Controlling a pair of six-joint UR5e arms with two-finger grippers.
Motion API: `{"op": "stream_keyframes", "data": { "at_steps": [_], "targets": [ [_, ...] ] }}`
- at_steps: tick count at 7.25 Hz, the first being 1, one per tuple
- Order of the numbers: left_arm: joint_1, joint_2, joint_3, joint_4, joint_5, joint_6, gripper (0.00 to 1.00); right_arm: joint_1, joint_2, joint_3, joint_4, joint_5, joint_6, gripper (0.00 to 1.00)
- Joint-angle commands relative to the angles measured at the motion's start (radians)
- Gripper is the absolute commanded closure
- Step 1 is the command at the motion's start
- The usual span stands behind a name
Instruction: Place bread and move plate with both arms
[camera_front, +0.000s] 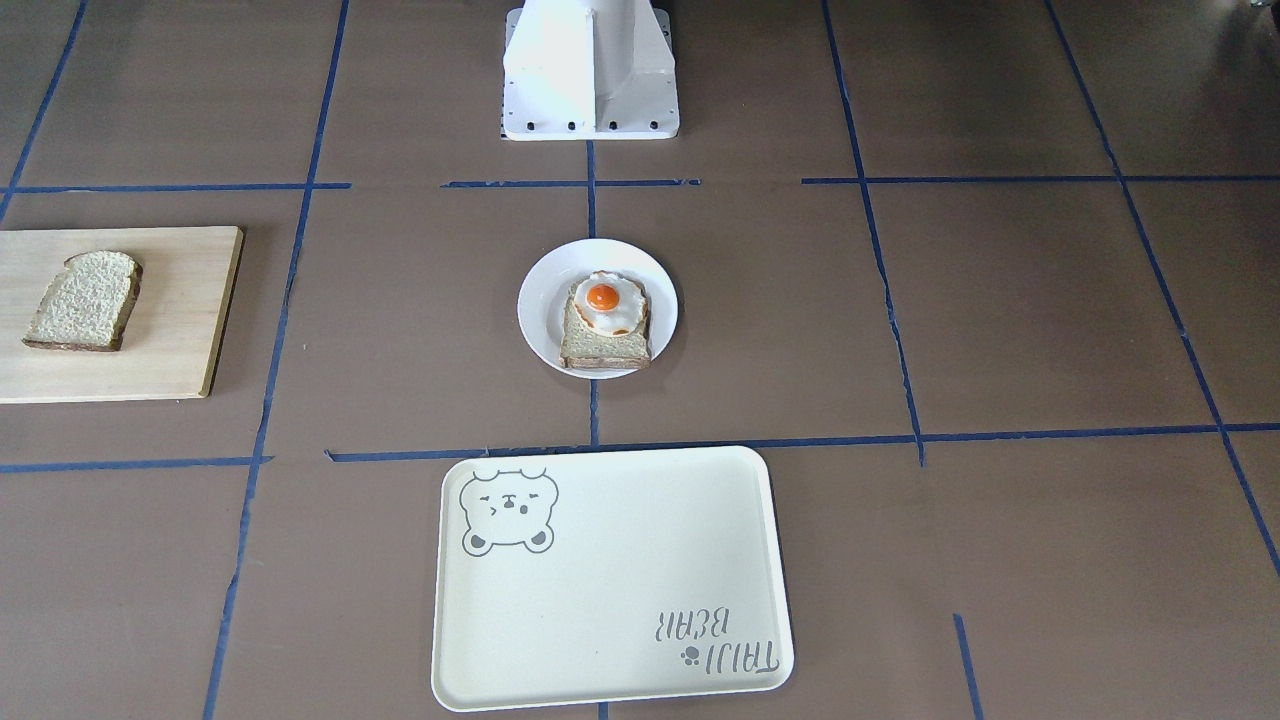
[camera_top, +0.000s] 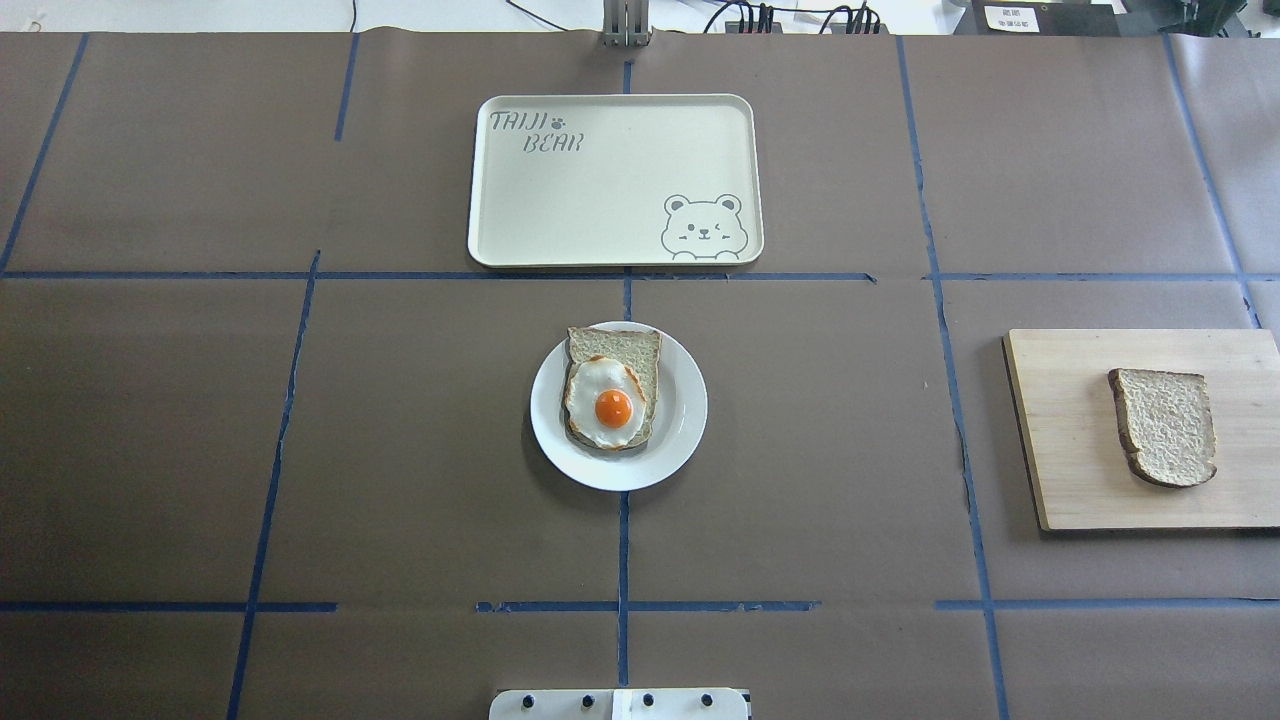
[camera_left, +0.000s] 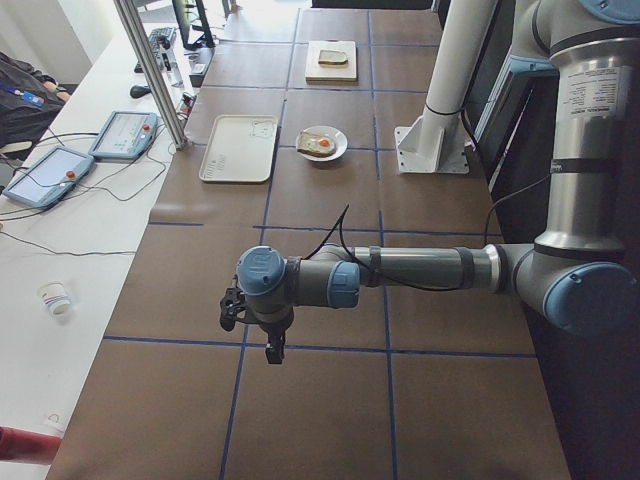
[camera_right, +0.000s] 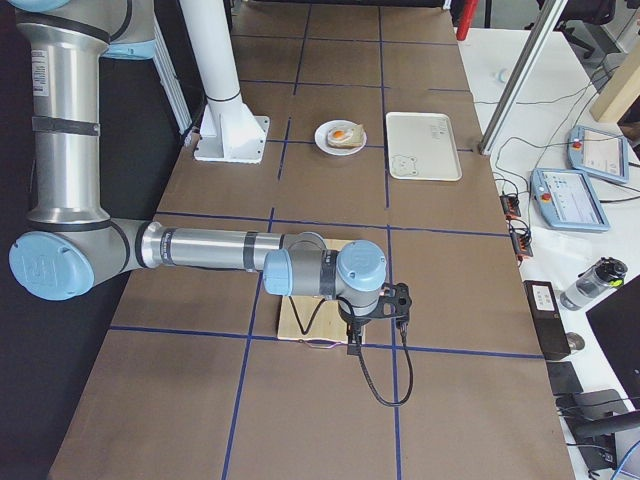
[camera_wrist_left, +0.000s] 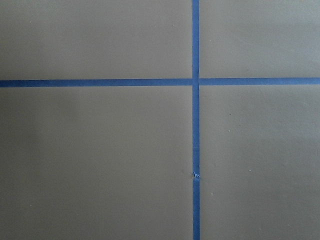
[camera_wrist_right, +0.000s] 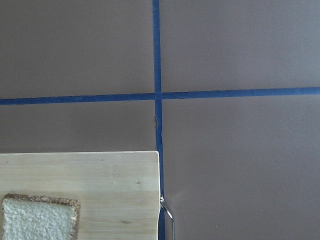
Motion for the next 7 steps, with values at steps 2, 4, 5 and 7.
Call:
{"op": "stream_keyframes", "data": {
  "at_steps": [2,4,5,7],
  "targets": [
    [0.000,0.008,0.000,-0.010,0.000,0.000,0.00,-0.025,0.012,-0.016,0.043,0.007,0.006,0.00],
    [0.000,0.009,0.000,-0.013,0.002,-0.002,0.00,-0.132,-0.067,-0.022,0.339,0.005,0.278,0.00],
    [0.000,0.009,0.001,-0.013,0.000,-0.002,0.00,-0.169,-0.090,-0.022,0.481,0.011,0.443,0.00],
    [0.000,0.012,0.000,-0.013,0.000,-0.003,0.00,-0.280,-0.129,-0.020,0.614,0.014,0.613,0.00]
  ]
}}
